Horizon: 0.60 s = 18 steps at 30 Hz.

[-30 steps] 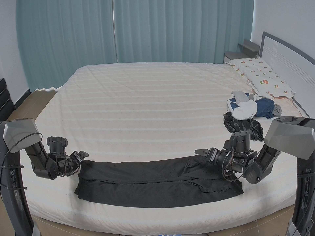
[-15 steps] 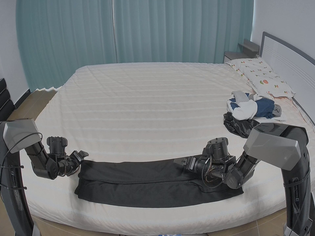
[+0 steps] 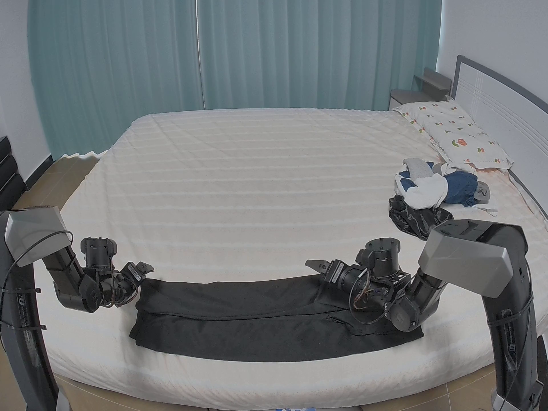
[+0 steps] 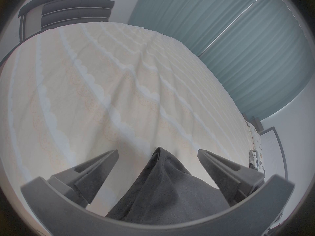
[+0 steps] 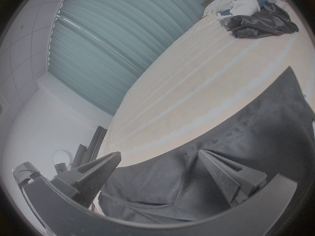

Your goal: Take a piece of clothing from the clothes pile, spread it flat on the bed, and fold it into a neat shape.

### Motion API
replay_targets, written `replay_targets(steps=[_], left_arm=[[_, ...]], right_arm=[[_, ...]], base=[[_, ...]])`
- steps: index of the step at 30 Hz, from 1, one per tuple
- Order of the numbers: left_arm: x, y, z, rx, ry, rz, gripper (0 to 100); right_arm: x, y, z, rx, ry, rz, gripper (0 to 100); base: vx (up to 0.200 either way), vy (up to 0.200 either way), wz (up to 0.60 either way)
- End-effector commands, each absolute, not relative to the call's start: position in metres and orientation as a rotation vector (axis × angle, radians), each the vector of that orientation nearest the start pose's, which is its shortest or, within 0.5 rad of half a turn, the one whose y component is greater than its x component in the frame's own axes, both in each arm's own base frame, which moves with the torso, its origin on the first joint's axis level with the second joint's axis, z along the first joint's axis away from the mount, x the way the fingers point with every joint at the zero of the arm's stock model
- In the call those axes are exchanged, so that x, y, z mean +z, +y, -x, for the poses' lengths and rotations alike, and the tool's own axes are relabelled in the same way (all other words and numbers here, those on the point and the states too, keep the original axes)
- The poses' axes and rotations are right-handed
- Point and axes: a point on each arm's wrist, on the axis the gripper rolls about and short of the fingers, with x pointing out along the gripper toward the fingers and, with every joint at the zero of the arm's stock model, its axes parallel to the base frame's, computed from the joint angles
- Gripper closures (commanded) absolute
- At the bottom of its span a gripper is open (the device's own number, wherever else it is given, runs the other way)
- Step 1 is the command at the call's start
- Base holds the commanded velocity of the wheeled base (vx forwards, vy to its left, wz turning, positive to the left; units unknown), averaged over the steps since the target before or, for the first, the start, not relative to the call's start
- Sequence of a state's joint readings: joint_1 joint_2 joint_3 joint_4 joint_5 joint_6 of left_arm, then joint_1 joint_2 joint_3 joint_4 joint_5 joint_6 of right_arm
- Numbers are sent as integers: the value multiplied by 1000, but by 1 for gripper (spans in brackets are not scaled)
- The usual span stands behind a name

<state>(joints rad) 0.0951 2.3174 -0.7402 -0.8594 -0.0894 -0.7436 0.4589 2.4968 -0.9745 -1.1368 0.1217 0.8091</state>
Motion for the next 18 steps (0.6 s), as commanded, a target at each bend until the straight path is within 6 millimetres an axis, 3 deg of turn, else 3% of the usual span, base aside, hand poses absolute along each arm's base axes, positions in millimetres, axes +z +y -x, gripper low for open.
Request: replay_targets(steps=[1, 5, 8, 13, 18], left_arm=[[-12, 33, -349, 262, 657, 774, 0], [-11, 31, -343, 238, 632, 773, 0], [-11, 31, -343, 228, 604, 772, 0], [-11, 29, -340, 224, 619, 769, 0], [-11, 28, -339, 218, 624, 761, 0]], right_arm=[[19, 159, -353, 385, 505, -774, 0], [27, 133, -337, 316, 522, -802, 0], [21, 109, -322, 231, 559, -847, 0], [10, 75, -319, 132, 514, -984, 0], [-7, 68, -324, 117, 494, -1035, 0]], base=[[0, 0, 0], [0, 0, 0], [-200, 0, 0], [-200, 0, 0], [-40, 0, 0]])
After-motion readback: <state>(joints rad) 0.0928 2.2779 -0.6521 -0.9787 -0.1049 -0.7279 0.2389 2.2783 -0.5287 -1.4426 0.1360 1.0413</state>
